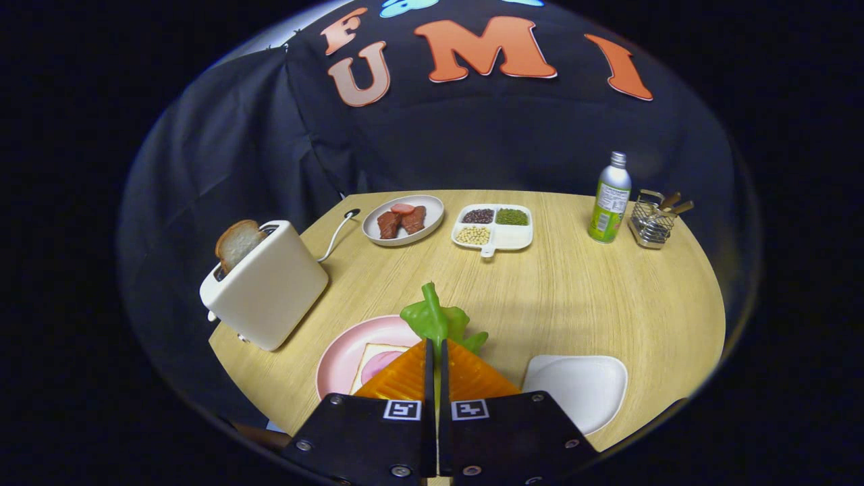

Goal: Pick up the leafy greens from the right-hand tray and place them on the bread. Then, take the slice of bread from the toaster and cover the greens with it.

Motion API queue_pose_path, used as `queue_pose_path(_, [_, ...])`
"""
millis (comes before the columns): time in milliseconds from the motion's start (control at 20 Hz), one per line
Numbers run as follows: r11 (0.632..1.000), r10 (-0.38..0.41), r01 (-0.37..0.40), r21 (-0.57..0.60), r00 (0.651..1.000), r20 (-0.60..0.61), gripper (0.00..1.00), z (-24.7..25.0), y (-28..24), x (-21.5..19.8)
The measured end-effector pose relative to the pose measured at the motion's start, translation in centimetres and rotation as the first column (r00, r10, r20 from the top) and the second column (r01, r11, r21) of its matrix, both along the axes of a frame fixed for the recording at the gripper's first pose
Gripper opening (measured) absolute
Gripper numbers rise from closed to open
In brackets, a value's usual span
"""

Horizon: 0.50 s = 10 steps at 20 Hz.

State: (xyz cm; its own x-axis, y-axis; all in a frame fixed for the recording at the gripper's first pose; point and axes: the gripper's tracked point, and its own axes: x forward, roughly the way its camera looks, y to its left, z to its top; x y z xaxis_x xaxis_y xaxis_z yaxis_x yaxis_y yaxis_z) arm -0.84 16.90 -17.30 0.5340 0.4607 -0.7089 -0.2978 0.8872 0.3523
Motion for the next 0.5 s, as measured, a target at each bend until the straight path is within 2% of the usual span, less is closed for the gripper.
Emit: queue_pose_path(500, [0.994, 0.109, -0.109, 0.002, 0.991, -0.083, 0.03, -2.9, 5.1, -2.2])
